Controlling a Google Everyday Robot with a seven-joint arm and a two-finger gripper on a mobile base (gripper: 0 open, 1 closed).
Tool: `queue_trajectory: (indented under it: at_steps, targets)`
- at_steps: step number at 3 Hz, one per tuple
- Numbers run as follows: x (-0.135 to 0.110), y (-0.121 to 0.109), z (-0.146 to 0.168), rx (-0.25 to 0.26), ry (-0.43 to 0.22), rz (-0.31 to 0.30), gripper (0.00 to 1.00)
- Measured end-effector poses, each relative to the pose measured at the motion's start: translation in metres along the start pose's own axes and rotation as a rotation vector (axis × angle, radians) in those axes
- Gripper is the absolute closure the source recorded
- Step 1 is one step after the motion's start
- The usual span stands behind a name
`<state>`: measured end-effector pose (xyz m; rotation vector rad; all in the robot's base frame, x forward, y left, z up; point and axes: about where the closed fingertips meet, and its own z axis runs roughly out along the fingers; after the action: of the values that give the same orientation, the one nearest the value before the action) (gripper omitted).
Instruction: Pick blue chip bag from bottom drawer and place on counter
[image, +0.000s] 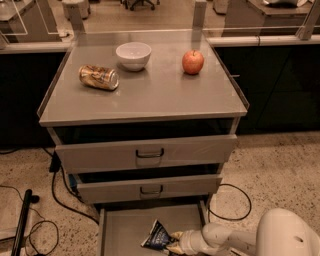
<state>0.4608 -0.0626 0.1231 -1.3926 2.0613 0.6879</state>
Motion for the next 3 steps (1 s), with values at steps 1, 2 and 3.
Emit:
queue_trajectory:
  at_steps: [1, 2, 3]
  targets:
    - [-0.010, -0.003, -0.028, -0.001, -0.001, -0.015, 1.00]
    - [-0.027, -0.008, -0.064, 0.010, -0.004, -0.045, 1.00]
    - [-0.054, -0.010, -0.112, 0.030, -0.021, -0.105, 1.00]
